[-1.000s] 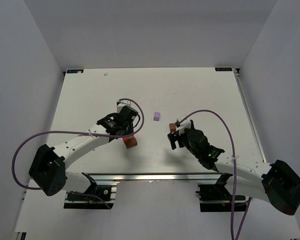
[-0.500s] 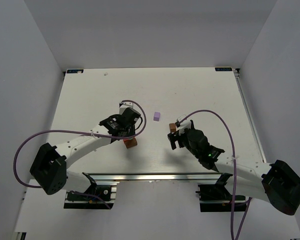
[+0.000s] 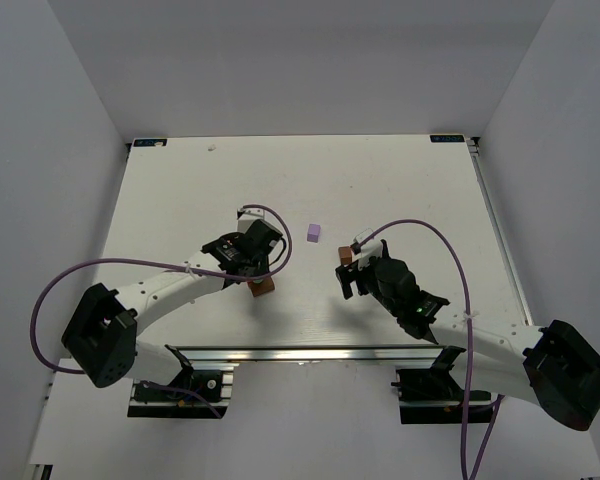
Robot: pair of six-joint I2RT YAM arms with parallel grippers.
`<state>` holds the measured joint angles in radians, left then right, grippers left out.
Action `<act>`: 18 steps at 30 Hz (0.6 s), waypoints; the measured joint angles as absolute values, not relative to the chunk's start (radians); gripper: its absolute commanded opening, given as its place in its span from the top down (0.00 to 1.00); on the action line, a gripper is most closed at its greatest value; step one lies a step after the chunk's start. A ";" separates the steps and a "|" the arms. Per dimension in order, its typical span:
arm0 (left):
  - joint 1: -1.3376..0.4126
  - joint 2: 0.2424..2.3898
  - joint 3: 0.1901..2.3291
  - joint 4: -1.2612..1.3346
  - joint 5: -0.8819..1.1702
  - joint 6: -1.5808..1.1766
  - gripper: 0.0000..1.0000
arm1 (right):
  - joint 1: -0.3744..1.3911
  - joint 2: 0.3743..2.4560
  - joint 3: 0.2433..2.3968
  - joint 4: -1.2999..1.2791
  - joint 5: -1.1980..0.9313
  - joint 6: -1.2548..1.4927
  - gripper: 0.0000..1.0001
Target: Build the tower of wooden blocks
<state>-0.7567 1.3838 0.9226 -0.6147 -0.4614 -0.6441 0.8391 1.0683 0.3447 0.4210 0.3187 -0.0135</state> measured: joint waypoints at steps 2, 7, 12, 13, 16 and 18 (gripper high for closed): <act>-0.757 1.385 0.923 -0.611 -0.464 -0.647 0.93 | 0.839 1.068 0.344 0.421 0.317 -0.014 0.11; -0.757 1.387 0.918 -0.598 -0.464 -0.652 0.91 | 0.839 1.068 0.344 0.421 0.315 -0.013 0.11; -0.757 1.391 0.910 -0.597 -0.464 -0.652 0.89 | 0.839 1.068 0.343 0.421 0.314 -0.013 0.11; -0.757 1.396 0.910 -0.597 -0.465 -0.653 0.89 | 0.839 1.068 0.343 0.421 0.312 -0.013 0.11; -0.757 1.401 0.910 -0.583 -0.472 -0.654 0.89 | 0.839 1.068 0.343 0.421 0.311 -0.013 0.11; -0.757 1.402 0.910 -0.580 -0.474 -0.655 0.89 | 0.839 1.068 0.343 0.421 0.311 -0.013 0.11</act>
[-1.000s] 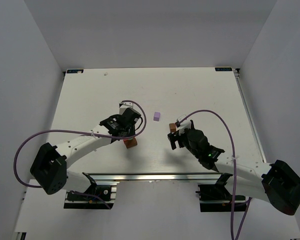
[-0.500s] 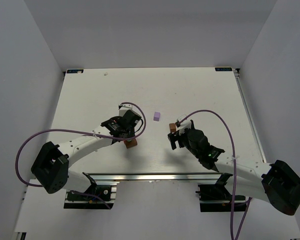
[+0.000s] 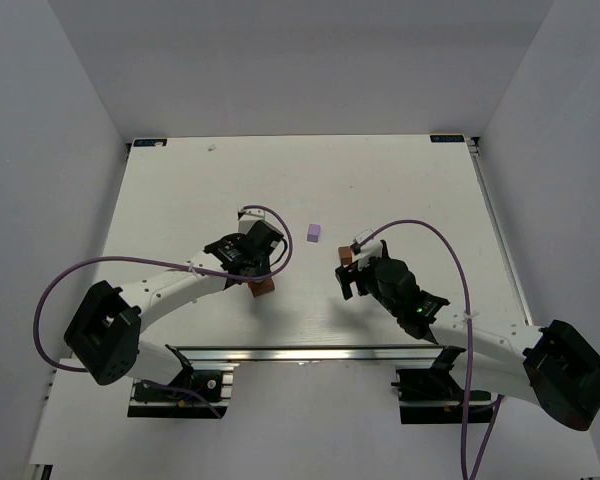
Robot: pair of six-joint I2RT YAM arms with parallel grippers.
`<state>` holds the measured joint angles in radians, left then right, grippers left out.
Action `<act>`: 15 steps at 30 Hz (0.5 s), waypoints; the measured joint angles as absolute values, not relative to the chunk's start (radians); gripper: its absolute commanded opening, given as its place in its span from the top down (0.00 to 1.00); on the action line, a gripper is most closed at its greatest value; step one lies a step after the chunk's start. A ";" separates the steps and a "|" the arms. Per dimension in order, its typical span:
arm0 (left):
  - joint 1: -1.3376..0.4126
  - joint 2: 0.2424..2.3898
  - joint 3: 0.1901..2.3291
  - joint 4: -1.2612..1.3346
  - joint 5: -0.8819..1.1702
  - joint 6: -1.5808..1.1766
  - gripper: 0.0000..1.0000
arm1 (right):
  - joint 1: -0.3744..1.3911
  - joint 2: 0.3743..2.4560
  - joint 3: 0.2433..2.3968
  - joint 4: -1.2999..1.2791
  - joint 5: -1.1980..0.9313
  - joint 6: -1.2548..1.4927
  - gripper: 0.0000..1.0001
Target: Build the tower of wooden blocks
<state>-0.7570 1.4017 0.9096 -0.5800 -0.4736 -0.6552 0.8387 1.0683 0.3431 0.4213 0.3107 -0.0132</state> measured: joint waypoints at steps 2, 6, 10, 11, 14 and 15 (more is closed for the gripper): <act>-0.757 1.402 0.908 -0.574 -0.473 -0.655 0.89 | 0.839 1.068 0.343 0.421 0.308 -0.013 0.11; -0.757 1.402 0.907 -0.570 -0.475 -0.657 0.88 | 0.839 1.068 0.343 0.421 0.304 -0.013 0.11; -0.758 1.401 0.907 -0.571 -0.476 -0.659 0.83 | 0.838 1.068 0.343 0.422 0.297 -0.014 0.11; -0.759 1.401 0.907 -0.572 -0.477 -0.659 0.82 | 0.838 1.068 0.343 0.422 0.292 -0.013 0.11; -0.767 1.401 0.907 -0.576 -0.483 -0.659 0.77 | 0.838 1.069 0.343 0.425 0.284 -0.014 0.11; -0.770 1.401 0.907 -0.577 -0.485 -0.659 0.76 | 0.838 1.069 0.342 0.427 0.282 -0.014 0.11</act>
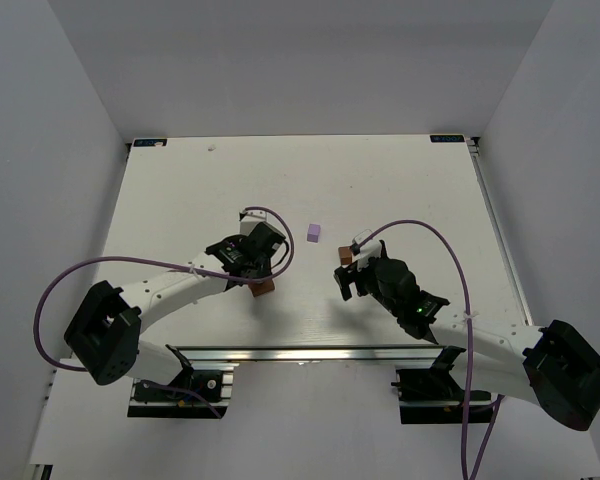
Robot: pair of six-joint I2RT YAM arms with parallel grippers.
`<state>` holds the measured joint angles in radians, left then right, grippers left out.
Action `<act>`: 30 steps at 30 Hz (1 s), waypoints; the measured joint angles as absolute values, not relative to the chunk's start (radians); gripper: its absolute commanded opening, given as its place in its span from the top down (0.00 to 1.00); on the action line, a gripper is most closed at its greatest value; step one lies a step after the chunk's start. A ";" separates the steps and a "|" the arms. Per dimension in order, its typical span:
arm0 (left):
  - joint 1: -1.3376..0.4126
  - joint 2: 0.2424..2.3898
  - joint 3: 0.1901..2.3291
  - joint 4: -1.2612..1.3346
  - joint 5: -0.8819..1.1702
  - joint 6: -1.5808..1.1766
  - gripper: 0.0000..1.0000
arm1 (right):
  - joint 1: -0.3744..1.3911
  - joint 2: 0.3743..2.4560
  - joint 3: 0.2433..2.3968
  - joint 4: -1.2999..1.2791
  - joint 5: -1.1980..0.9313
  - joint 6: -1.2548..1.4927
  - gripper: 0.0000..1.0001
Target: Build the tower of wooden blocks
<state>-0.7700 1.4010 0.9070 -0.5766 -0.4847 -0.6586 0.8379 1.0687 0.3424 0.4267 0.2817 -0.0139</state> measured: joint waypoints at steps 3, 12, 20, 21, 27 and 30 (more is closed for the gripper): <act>-0.780 1.401 0.907 -0.581 -0.490 -0.658 0.69 | 0.838 1.069 0.342 0.428 0.278 -0.014 0.11; -0.791 1.399 0.907 -0.591 -0.501 -0.657 0.45 | 0.838 1.069 0.342 0.429 0.252 -0.019 0.12; -0.795 1.390 0.907 -0.603 -0.514 -0.655 0.32 | 0.838 1.068 0.342 0.429 0.232 -0.028 0.14; -0.795 1.390 0.907 -0.603 -0.514 -0.655 0.32 | 0.838 1.069 0.342 0.429 0.227 -0.029 0.14; -0.795 1.385 0.907 -0.602 -0.509 -0.652 0.25 | 0.838 1.069 0.342 0.429 0.205 -0.033 0.14; -0.796 1.368 0.907 -0.597 -0.506 -0.647 0.20 | 0.838 1.069 0.342 0.429 0.203 -0.033 0.13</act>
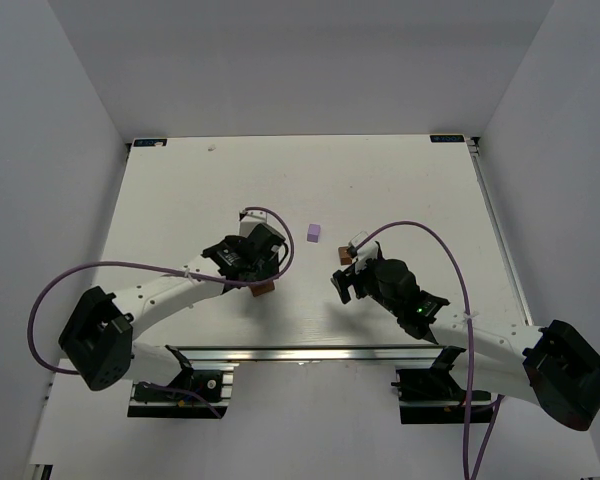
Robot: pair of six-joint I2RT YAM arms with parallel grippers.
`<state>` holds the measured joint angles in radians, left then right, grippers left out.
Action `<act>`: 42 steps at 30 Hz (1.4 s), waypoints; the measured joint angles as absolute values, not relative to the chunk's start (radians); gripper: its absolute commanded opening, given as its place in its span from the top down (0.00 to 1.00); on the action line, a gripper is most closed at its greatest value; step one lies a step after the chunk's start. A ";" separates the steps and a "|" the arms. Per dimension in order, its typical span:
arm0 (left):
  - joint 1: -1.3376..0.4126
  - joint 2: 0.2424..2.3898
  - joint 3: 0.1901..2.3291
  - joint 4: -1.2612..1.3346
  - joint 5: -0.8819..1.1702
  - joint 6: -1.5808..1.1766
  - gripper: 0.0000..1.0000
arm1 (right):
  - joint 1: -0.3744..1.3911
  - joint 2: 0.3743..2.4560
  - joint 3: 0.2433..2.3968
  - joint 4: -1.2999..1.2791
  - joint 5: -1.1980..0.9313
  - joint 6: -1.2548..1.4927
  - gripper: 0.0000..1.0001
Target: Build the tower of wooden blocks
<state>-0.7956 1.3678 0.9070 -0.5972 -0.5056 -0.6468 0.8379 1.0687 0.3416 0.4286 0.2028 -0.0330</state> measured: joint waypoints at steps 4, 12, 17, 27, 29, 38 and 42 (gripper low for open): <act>-0.796 1.341 0.921 -0.599 -0.512 -0.641 0.02 | 0.838 1.069 0.342 0.427 0.220 -0.027 0.11; -0.730 1.292 1.008 -0.550 -0.505 -0.640 0.02 | 0.834 1.208 0.495 0.287 0.382 0.071 0.11; -0.551 1.292 1.010 -0.501 -0.448 -0.640 0.02 | 0.799 1.392 0.677 0.175 0.472 0.138 0.18; -0.358 1.285 0.925 -0.417 -0.358 -0.655 0.02 | 0.709 1.607 0.808 0.068 0.371 0.199 0.27; -0.356 1.281 0.911 -0.416 -0.354 -0.657 0.02 | 0.706 1.628 0.822 0.058 0.352 0.204 0.29; -0.356 1.253 0.890 -0.395 -0.354 -0.670 0.02 | 0.680 1.661 0.838 0.052 0.302 0.226 0.36; -0.356 1.252 0.889 -0.383 -0.352 -0.671 0.02 | 0.675 1.664 0.840 0.053 0.303 0.228 0.41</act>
<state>-0.3561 1.2522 0.8886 -0.3828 -0.3515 -0.6712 0.6750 1.6638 0.8402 0.0528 0.3027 0.2283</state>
